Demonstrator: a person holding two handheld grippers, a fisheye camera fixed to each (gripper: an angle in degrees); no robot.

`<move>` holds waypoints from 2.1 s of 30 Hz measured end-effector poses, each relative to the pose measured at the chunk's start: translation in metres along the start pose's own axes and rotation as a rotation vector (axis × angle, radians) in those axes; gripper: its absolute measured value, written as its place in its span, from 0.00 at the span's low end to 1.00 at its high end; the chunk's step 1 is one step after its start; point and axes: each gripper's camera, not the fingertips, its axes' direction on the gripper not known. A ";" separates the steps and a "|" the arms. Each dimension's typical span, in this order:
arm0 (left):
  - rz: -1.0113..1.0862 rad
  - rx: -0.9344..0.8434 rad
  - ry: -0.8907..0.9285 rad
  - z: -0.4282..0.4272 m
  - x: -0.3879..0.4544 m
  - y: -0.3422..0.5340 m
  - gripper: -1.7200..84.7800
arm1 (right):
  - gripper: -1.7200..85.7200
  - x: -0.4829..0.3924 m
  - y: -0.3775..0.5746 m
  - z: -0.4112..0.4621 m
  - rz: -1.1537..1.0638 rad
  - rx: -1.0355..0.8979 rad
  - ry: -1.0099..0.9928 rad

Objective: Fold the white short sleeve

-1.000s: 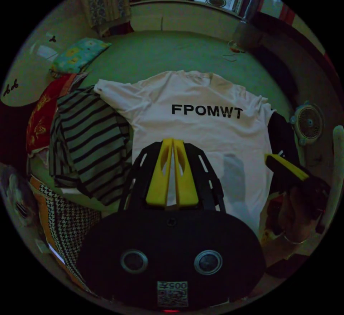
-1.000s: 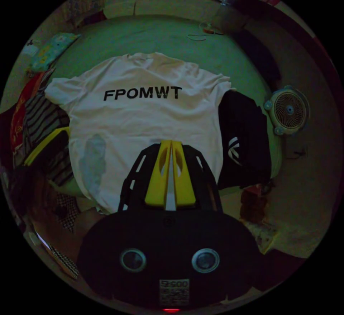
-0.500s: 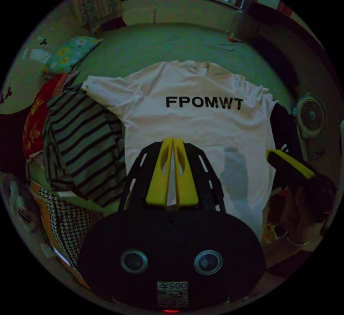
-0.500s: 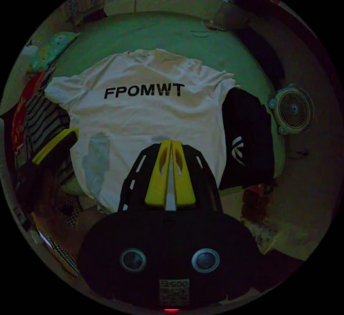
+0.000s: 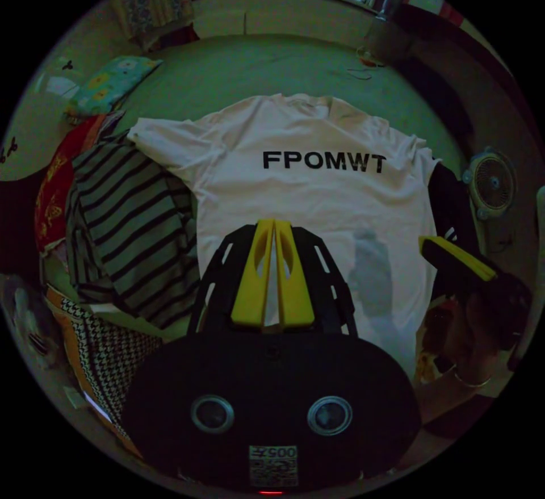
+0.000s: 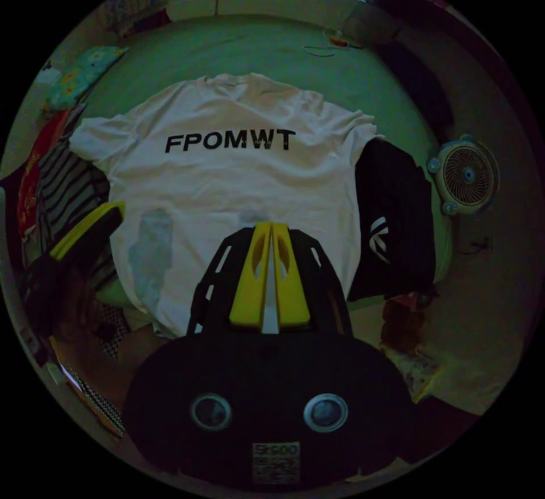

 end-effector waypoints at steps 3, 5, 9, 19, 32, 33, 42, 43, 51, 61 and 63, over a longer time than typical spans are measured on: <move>-0.008 -0.001 0.012 0.005 -0.004 -0.001 0.02 | 0.01 -0.003 -0.002 0.004 -0.002 -0.004 0.002; -0.006 -0.004 0.014 0.009 -0.005 -0.002 0.02 | 0.01 -0.007 -0.004 0.007 -0.009 -0.006 0.009; 0.005 -0.007 0.054 0.017 -0.010 -0.003 0.02 | 0.01 -0.014 -0.008 0.011 -0.026 -0.004 0.022; -0.001 -0.016 0.076 0.036 -0.024 -0.008 0.02 | 0.01 -0.025 -0.019 0.027 -0.032 -0.016 0.039; -0.004 -0.022 0.091 0.056 -0.042 -0.013 0.02 | 0.01 -0.036 -0.032 0.047 -0.014 -0.020 0.045; -0.002 -0.024 0.089 0.058 -0.043 -0.013 0.02 | 0.01 -0.037 -0.033 0.048 -0.015 -0.020 0.044; -0.001 -0.028 0.075 0.070 -0.056 -0.015 0.02 | 0.01 -0.053 -0.042 0.064 -0.048 -0.033 0.051; -0.002 -0.030 0.073 0.071 -0.059 -0.015 0.02 | 0.01 -0.055 -0.044 0.067 -0.053 -0.036 0.051; -0.014 -0.029 0.018 0.078 -0.080 -0.014 0.02 | 0.01 -0.060 -0.052 0.082 -0.064 -0.049 0.033; -0.165 0.014 0.062 0.082 -0.145 -0.004 0.02 | 0.01 -0.062 -0.060 0.097 -0.053 -0.047 0.026; -0.161 0.020 0.058 0.083 -0.149 -0.003 0.02 | 0.01 -0.065 -0.061 0.099 -0.058 -0.047 0.028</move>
